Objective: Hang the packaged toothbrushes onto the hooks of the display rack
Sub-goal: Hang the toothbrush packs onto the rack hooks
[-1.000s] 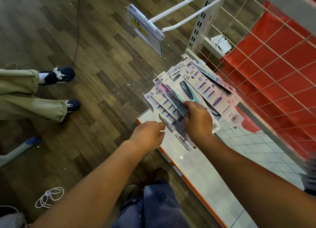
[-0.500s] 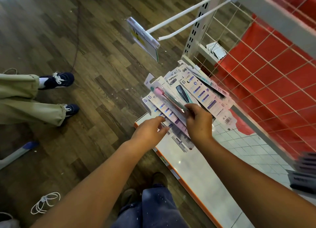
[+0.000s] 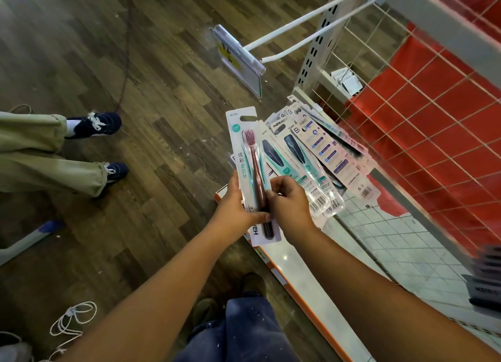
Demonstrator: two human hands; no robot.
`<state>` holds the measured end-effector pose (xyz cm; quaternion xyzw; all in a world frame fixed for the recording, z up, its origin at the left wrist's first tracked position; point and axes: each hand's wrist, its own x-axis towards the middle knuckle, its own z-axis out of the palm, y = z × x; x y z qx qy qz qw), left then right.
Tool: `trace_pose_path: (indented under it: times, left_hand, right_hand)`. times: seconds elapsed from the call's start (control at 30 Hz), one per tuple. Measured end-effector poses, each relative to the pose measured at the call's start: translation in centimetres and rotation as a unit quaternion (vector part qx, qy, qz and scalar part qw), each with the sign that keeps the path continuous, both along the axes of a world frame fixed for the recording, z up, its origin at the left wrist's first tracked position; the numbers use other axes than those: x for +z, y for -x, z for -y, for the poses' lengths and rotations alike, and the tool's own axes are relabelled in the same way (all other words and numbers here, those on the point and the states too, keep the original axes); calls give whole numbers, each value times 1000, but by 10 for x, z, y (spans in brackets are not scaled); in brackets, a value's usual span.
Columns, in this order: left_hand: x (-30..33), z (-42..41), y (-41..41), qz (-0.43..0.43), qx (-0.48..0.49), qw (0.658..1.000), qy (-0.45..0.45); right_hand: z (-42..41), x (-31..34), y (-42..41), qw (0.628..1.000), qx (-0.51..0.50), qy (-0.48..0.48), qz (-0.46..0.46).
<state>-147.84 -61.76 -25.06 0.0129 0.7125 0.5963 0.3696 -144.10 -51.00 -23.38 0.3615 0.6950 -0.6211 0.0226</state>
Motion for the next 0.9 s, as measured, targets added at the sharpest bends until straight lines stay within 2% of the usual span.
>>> trace_pose_path:
  times: [0.13, 0.33, 0.4, 0.47, 0.57, 0.63, 0.73, 0.8, 0.9]
  left_hand:
    - [-1, 2, -3, 6, 34, 999, 17]
    - [0, 5, -2, 33, 96, 995, 6]
    - [-2, 8, 0, 46, 96, 994, 6]
    - [-5, 12, 1, 61, 95, 994, 10]
    - [-12, 18, 1, 75, 100, 992, 6]
    - [-15, 20, 0, 78, 103, 991, 11]
    - [-19, 22, 1, 79, 108, 991, 16]
    - [-21, 23, 0, 83, 111, 990, 19]
    - [-24, 24, -3, 92, 110, 989, 24]
  right_hand:
    - [-3, 1, 3, 999, 47, 23, 6]
    - [-18, 0, 17, 980, 152, -125, 39]
    - [-30, -2, 23, 957, 163, -233, 51]
    - [-44, -7, 28, 917, 175, -350, 77]
    - [-57, -20, 28, 865, 224, -428, 139]
    - [-62, -26, 26, 835, 252, -457, 174]
    - [-63, -28, 24, 820, 263, -473, 187]
    - [-62, -30, 23, 818, 266, -475, 184]
    - [-60, -33, 22, 835, 248, -459, 175]
